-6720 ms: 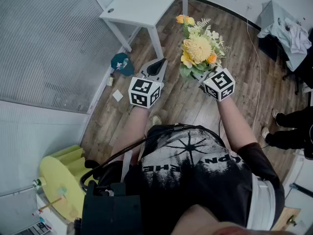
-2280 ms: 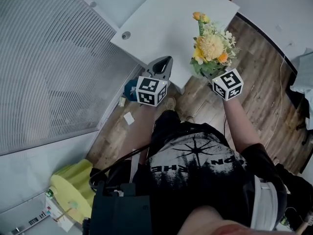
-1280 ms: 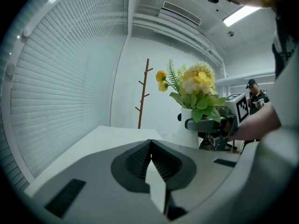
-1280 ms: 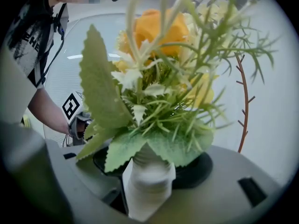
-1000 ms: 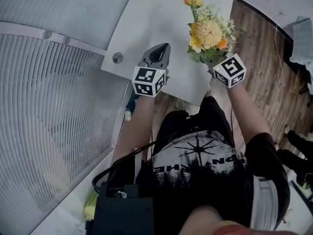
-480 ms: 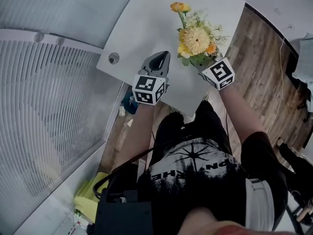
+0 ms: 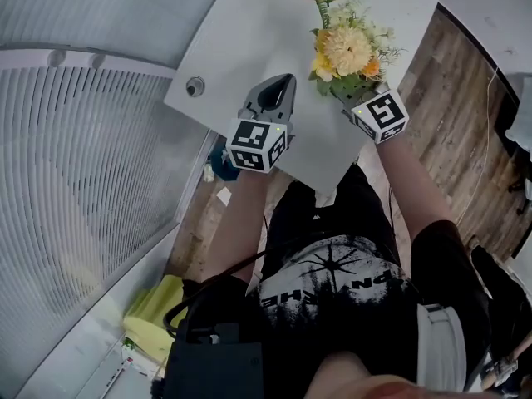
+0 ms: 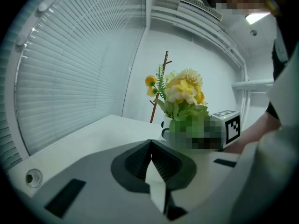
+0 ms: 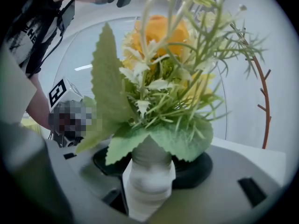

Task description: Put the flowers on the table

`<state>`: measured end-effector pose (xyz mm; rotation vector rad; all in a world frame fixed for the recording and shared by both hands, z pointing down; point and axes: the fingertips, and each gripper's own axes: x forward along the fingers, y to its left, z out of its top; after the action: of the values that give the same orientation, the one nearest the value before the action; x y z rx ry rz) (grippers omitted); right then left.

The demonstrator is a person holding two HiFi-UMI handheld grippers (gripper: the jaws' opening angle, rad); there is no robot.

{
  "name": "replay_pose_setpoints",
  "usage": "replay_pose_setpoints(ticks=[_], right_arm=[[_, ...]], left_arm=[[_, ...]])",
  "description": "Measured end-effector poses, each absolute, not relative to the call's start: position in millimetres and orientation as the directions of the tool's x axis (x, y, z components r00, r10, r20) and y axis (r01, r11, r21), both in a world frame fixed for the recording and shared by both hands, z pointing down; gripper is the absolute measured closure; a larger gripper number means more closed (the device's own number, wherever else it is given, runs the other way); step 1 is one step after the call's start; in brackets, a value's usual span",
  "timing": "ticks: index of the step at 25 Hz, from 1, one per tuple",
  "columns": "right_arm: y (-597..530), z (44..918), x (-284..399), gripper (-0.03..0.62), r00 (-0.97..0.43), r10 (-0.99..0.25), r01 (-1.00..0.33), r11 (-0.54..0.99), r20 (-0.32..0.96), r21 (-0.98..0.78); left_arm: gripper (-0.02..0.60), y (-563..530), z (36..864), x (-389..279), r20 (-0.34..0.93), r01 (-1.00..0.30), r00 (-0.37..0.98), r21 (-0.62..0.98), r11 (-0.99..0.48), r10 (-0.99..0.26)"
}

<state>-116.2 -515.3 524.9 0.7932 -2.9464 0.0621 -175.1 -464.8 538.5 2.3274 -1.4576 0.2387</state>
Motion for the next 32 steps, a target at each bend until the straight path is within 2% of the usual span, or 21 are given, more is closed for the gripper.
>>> replay_pose_setpoints(ticks=[4,17,25,32], right_arm=[[-518.1,525.6,-117.5,0.342,-0.863,-0.500,-0.503,0.864,0.073,-0.023],[-517.3,532.1,-124.5,0.341,-0.862,-0.495,-0.502,0.864,0.106,-0.051],[-517.5,531.7,-119.5,0.295,-0.850,-0.509,-0.520,0.852,0.134,-0.064],[-494.8,532.3,-98.9,0.295,-0.822,-0.540,-0.559,0.825,0.178,-0.081]], left_arm=[[0.569,-463.8,545.2,-176.3,0.348,-0.894,0.443,0.239,-0.379,-0.826],[0.569,-461.1,546.6,-184.0,0.349,-0.892,0.448,0.240,-0.384,-0.823],[0.569,-460.5,536.4,-183.8,0.343,-0.889,0.454,0.231,-0.395,-0.823],[0.569,-449.1,524.3,-174.4,0.344,-0.875,0.484,0.187,-0.447,-0.804]])
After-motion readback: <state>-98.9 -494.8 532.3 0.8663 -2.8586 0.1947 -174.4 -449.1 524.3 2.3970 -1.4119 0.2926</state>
